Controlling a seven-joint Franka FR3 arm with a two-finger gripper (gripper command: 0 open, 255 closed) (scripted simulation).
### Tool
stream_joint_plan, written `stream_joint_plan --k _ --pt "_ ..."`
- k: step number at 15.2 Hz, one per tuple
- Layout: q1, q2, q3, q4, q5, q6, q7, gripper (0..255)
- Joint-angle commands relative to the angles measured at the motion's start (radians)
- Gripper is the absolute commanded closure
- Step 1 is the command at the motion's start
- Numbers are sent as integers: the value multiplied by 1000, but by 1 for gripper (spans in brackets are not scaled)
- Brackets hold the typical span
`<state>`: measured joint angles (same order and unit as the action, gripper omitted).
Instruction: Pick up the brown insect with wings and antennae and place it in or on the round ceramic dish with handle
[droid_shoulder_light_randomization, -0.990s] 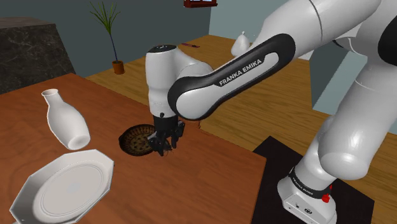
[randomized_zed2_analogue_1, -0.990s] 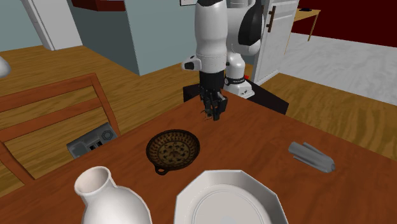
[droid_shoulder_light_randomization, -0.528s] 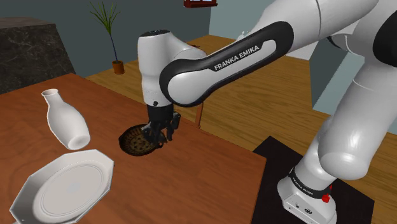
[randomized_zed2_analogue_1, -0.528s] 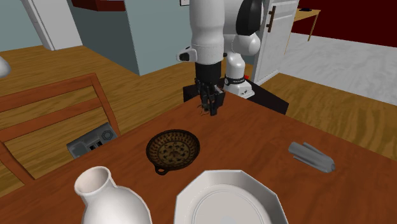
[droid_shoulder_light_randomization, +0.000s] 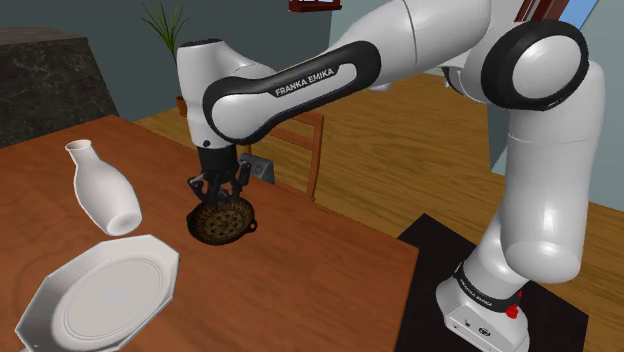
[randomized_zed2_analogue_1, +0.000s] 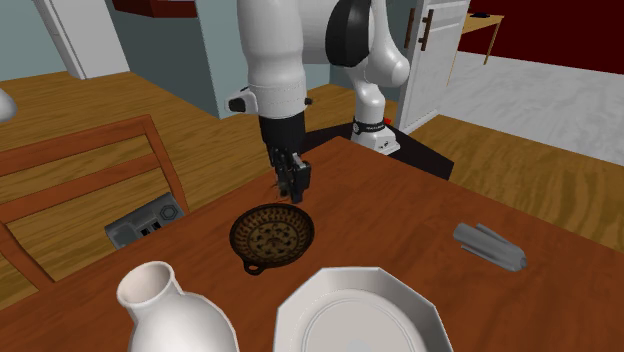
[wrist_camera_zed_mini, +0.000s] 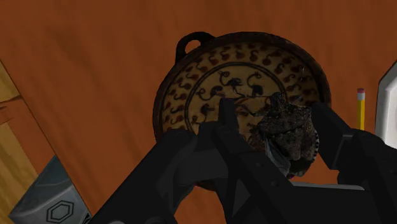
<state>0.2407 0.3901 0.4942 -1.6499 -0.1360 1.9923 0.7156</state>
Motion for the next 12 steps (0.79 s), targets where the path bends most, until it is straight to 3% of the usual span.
stream_joint_plan --k 1,3,12 --pt "20 83 -15 119 -31 -42 -2 255" --pt "42 166 -31 245 -57 -89 -10 255" --pt "42 201 -42 176 -73 13 -2 255"
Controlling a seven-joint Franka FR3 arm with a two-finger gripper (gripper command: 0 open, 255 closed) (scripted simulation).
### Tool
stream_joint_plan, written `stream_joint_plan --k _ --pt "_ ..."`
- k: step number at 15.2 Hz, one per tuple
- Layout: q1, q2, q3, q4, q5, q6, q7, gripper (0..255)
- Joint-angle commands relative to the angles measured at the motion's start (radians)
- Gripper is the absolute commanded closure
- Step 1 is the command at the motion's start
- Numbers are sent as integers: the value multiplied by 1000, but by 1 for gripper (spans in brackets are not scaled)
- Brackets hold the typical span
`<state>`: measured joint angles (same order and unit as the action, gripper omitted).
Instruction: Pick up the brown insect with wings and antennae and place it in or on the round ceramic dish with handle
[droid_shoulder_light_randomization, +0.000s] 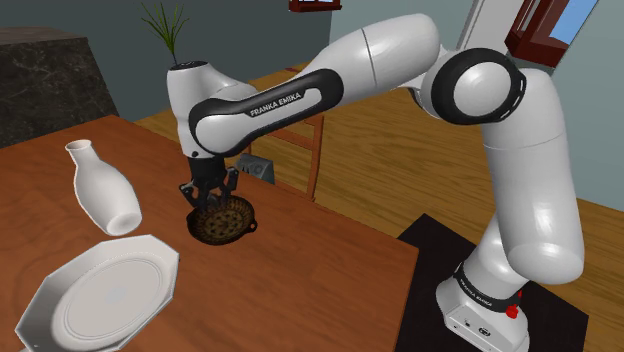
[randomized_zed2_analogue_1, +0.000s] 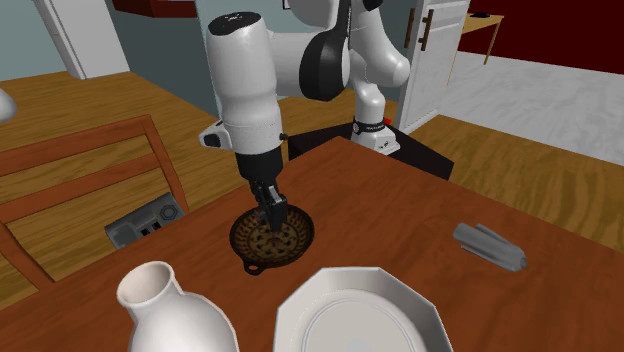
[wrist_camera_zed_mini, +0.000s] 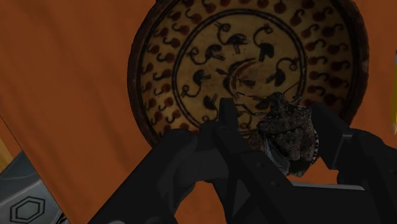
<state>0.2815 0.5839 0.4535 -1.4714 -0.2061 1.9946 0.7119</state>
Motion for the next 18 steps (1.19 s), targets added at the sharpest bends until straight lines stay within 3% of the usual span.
stream_joint_plan --k 1,11,12,18 --pt "2 12 -3 -9 -5 21 3 255" --pt "3 22 -6 -20 -10 41 5 255" --pt "3 22 -6 -20 -10 41 5 0" --pt "1 9 -3 -5 -4 15 1 0"
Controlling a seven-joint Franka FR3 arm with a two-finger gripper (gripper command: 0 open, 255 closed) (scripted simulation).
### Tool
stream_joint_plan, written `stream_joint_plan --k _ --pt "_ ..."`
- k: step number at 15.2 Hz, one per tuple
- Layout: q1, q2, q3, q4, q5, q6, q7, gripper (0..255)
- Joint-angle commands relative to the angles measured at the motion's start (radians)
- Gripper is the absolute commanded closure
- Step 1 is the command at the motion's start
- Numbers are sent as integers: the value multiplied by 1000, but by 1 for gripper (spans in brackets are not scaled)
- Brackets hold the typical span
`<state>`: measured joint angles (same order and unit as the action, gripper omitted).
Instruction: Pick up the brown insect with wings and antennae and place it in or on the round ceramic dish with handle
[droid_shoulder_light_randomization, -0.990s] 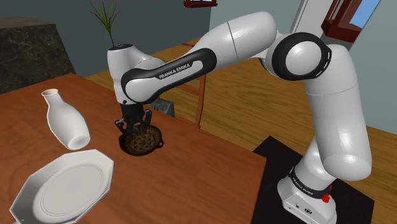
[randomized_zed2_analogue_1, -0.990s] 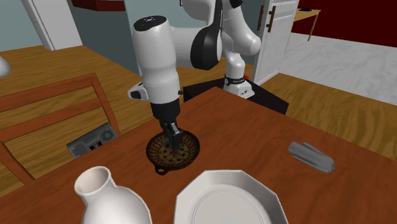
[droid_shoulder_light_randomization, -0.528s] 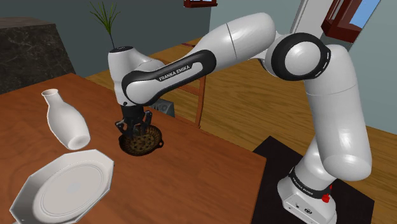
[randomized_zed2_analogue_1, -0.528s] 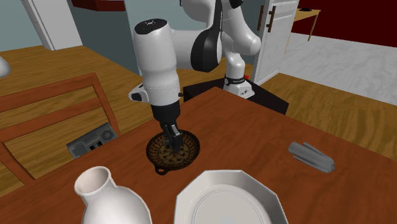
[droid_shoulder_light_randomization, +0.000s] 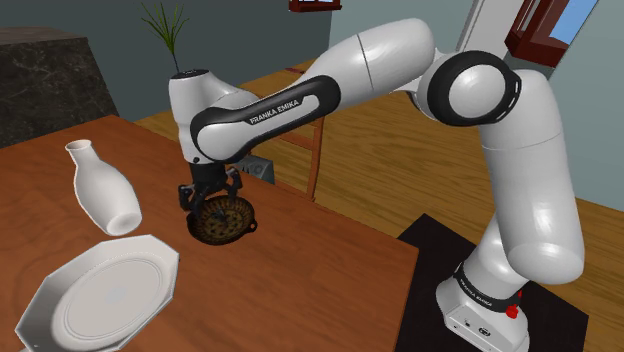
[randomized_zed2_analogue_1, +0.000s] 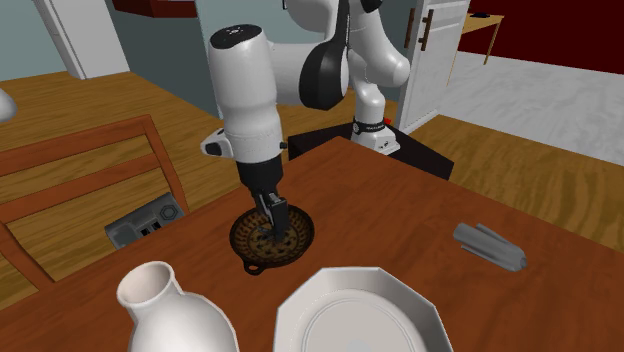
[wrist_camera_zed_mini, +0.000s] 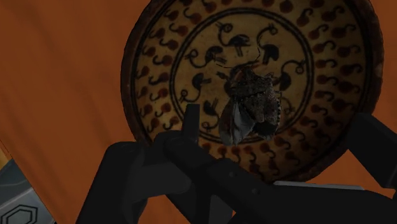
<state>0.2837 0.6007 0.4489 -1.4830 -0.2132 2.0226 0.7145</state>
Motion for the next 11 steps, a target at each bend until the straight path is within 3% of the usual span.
stream_joint_plan --k 1,3,11 --pt "-3 -19 5 23 9 -41 -5 0" --pt "-4 -36 10 58 17 -91 -11 0" --pt "-4 -36 10 58 17 -91 -11 0"
